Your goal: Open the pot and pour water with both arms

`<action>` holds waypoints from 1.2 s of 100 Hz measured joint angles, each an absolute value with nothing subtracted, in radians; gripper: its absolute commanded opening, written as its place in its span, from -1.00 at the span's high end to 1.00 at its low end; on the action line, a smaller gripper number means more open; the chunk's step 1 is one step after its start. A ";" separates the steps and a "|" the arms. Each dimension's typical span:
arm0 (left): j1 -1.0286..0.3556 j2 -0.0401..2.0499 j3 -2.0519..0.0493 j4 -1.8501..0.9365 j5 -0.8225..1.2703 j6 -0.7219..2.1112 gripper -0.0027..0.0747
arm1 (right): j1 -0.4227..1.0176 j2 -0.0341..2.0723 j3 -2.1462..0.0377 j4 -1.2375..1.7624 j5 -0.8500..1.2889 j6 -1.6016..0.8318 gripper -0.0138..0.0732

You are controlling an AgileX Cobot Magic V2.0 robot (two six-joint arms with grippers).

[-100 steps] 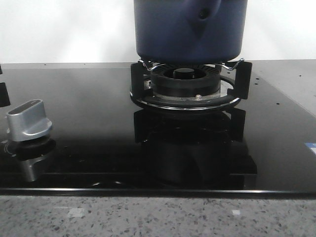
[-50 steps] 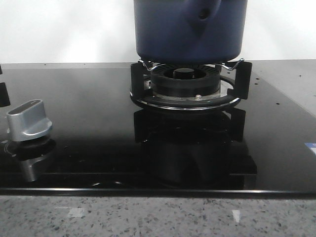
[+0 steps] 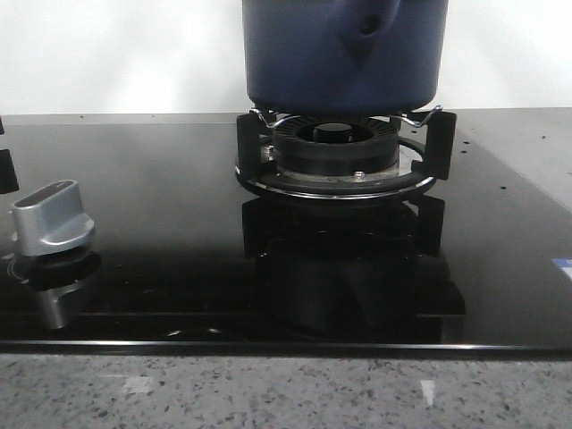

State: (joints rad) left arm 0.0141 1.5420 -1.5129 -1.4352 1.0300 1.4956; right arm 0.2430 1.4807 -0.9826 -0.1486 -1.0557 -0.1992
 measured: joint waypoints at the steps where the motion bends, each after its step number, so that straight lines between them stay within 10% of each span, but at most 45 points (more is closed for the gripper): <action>1: 0.014 1.542 -1.513 -1.435 1.030 1.496 0.23 | 0.243 1.481 -0.983 -0.146 -1.056 -0.199 0.84; 47: 0.014 1.542 -1.513 -1.441 1.030 1.496 0.23 | 0.243 1.478 -1.000 -0.011 -0.821 -0.199 0.84; 81: -0.015 1.542 -1.513 -1.451 1.033 1.496 0.23 | 0.193 1.404 -1.285 0.175 0.030 -0.199 0.84; 120: -0.187 1.542 -1.513 -1.458 0.950 1.496 0.23 | -0.175 1.399 -1.489 0.215 0.935 -0.076 0.84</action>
State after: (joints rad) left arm -0.1870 1.5420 -1.5129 -1.4577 0.9496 1.4956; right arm -0.1749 1.3988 -1.4895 0.2148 0.9348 -0.0762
